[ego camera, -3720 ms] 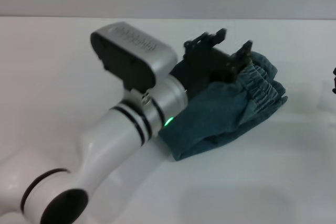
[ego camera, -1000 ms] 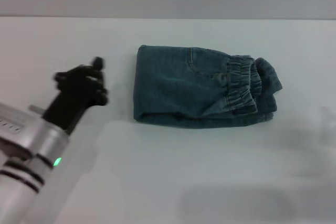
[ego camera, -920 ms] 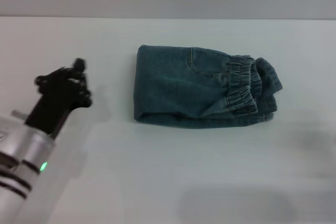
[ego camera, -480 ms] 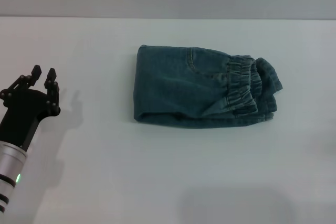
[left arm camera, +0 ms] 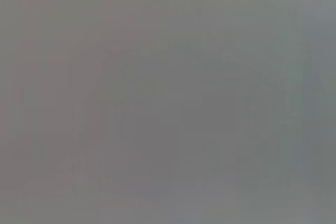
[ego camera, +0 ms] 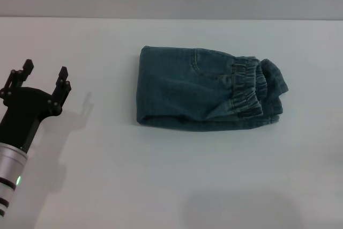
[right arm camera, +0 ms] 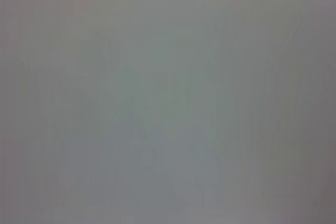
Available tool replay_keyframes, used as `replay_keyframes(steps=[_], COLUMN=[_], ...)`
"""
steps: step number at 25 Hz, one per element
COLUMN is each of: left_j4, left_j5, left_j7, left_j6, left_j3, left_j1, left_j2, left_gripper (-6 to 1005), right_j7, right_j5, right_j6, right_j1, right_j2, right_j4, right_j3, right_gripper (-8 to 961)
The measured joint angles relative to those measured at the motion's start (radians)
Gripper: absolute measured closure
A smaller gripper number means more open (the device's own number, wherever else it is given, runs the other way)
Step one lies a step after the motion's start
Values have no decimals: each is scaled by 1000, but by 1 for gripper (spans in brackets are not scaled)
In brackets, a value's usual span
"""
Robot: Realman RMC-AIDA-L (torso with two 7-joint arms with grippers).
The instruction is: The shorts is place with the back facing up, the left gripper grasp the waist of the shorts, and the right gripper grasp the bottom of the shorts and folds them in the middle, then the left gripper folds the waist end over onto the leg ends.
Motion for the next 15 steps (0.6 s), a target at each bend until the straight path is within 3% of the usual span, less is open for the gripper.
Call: replay_keyframes(steps=[5, 9, 15], left_j4=[2, 10, 27], left_j5=[-5, -7, -13], left_j7=[-1, -1, -65], left_j6=[21, 23, 22], left_j3=[0, -2, -11], left_j1=[6, 9, 0], left_j2=[1, 2, 3], left_gripper=[390, 251, 194], right_j7=[0, 0, 0], right_j5=[1, 2, 2], right_j6=[1, 12, 35], right_j1=[12, 13, 33], right_j2=[0, 0, -1], right_j4=[-32, -38, -52], right_j3=[0, -3, -7], right_gripper=[255, 255, 255])
